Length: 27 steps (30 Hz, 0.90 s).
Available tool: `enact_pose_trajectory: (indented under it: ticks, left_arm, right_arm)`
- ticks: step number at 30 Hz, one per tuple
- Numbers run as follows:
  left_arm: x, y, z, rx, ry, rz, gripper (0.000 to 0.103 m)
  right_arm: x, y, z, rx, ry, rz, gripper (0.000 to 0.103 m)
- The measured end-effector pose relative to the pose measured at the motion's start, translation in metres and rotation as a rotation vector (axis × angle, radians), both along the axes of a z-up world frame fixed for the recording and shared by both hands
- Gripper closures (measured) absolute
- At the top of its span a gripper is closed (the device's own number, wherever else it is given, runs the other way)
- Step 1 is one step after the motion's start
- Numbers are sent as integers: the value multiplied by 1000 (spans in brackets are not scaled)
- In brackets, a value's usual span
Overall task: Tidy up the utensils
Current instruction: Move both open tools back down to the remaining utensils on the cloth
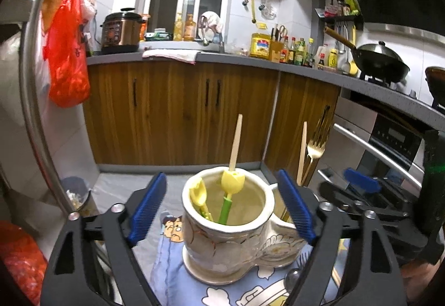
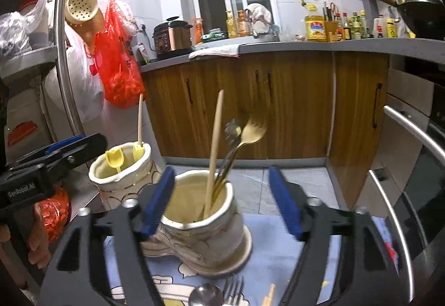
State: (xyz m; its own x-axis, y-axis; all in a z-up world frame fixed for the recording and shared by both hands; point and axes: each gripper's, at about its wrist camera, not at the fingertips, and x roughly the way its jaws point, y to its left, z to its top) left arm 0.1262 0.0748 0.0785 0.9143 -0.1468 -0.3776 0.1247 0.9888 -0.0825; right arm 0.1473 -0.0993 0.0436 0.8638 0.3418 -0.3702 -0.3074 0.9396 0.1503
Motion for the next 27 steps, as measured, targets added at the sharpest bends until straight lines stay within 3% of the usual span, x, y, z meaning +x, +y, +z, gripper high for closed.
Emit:
enact_pose_trajectory:
  ticks: [1, 3, 7, 12, 16, 20, 27]
  left_arm:
    - [-5, 0, 4, 12, -3, 13, 11]
    - [-15, -2, 10, 43, -16, 35, 8]
    - [-36, -4, 19, 70, -41, 65, 5]
    - [-51, -10, 15, 143, -6, 159, 5]
    - [-54, -14, -9, 103, 51, 127, 5]
    - [-55, -27, -33, 121, 72, 110, 5]
    - [-52, -47, -65, 137, 168, -1, 5]
  right_arm:
    - [-5, -4, 5, 3, 8, -8, 12]
    - [-14, -12, 11, 15, 24, -15, 4]
    - [-35, -22, 20, 3, 56, -46, 5]
    - [-59, -35, 18, -26, 65, -102, 5]
    - [-66, -49, -4, -39, 105, -131, 5]
    - [-60, -64, -37, -59, 164, -178, 5]
    - [-49, -72, -81, -108, 325, -111, 5]
